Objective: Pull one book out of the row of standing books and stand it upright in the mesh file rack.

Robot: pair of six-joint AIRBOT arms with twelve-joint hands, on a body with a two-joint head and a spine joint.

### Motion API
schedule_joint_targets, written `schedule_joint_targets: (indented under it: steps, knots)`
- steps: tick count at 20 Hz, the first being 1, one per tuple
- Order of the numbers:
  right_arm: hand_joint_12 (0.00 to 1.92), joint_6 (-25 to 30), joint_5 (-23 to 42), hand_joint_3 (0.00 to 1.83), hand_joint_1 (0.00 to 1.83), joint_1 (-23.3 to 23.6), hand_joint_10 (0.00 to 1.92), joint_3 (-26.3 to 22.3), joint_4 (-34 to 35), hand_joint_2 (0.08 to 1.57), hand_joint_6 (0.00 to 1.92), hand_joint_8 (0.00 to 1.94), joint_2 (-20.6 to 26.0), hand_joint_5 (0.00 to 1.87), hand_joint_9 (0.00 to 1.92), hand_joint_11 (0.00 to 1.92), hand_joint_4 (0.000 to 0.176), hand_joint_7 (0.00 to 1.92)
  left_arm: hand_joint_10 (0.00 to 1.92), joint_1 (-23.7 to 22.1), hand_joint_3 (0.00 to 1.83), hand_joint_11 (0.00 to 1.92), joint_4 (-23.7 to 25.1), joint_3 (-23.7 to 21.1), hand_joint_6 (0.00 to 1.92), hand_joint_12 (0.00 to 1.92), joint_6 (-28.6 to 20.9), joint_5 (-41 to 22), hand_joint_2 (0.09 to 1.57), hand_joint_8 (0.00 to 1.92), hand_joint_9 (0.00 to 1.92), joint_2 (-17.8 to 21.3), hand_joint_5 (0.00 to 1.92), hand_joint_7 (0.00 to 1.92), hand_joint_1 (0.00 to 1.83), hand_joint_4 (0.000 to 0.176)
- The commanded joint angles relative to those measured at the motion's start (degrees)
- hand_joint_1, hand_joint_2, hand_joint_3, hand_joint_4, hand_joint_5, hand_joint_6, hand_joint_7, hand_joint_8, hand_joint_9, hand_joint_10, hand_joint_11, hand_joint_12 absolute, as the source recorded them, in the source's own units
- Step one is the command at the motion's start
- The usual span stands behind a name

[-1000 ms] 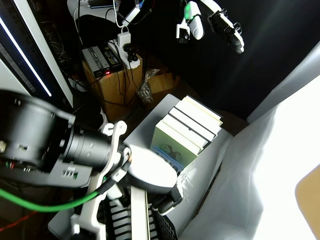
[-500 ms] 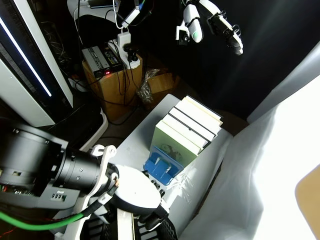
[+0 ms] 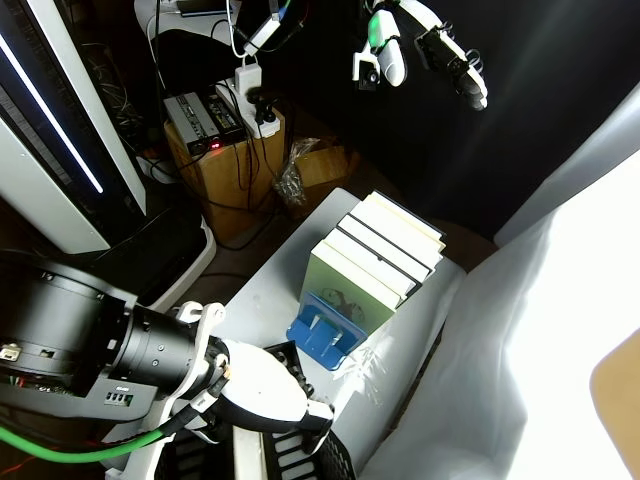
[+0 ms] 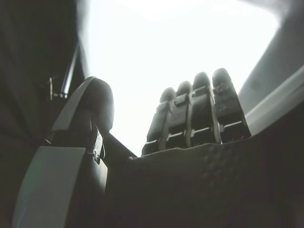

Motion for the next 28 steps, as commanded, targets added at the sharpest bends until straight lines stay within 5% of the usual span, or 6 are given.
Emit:
schedule_joint_targets:
  steps: [1, 7, 10, 21, 27, 28]
  knots:
    - [1.25, -0.32, -4.51, 0.0, 0.99, 0.15, 0.45, 0.17, -1.44, 1.01, 0.14, 0.0, 0.61, 0.06, 0.04, 0.0, 0.027, 0.08, 0.0, -0.08, 0.0, 0.0, -2.08, 0.51, 0.0, 0.0, -0.32, -7.25, 1.42, 0.0, 0.0, 0.37, 0.0, 0.0, 0.48, 0.0]
    - [1.04, -0.32, -4.79, 0.0, 0.95, 0.15, 0.26, -0.59, -2.05, 0.94, 0.0, 0.0, 0.82, 0.0, 0.0, 0.0, 0.06, 0.0, 0.0, -0.01, 0.0, 0.0, -2.14, 0.49, 0.0, 0.0, -0.32, -7.33, 1.41, 0.0, 0.0, 0.35, 0.0, 0.0, 0.5, 0.0]
    - [0.07, -0.23, -5.51, 0.0, 0.83, 0.15, 0.0, -2.34, -2.06, 0.9, 0.0, 0.0, 1.9, 0.0, 0.0, 0.0, 0.001, 0.0, 0.0, 0.05, 0.0, 0.0, -2.14, 0.37, 0.0, 0.0, -0.32, -7.36, 1.42, 0.0, 0.0, 0.36, 0.0, 0.0, 0.48, 0.0]
    - [0.0, 1.72, -7.95, 0.05, 0.28, 9.16, 0.0, -16.03, 5.08, 1.21, 0.0, 0.0, 12.72, 0.0, 0.0, 0.0, 0.0, 0.0, 0.0, -0.13, 0.0, 0.0, -2.17, -0.44, 0.0, 0.0, -0.32, -7.1, 1.43, 0.0, 0.0, 0.26, 0.0, 0.0, 0.5, 0.0]
    - [0.0, -29.6, 0.36, 0.02, 0.22, 10.22, 0.0, -15.33, 62.48, 1.27, 0.0, 0.0, 16.87, 0.0, 0.0, 0.0, 0.0, 0.0, 0.0, -1.82, 0.0, 0.0, 0.33, -0.15, 0.0, 0.0, -0.32, -4.93, 1.43, 0.0, 0.0, -0.96, 0.0, 0.0, 0.49, 0.0]
    - [0.0, -32.06, 2.58, 0.02, 0.2, 9.32, 0.0, -14.53, 70.35, 1.28, 0.0, 0.0, 17.13, 0.0, 0.0, 0.0, 0.046, 0.0, 0.0, -2.15, 0.0, 0.0, 1.03, -0.16, 0.0, 0.0, -0.32, -4.58, 1.43, 0.0, 0.0, -1.07, 0.0, 0.0, 0.32, 0.007]
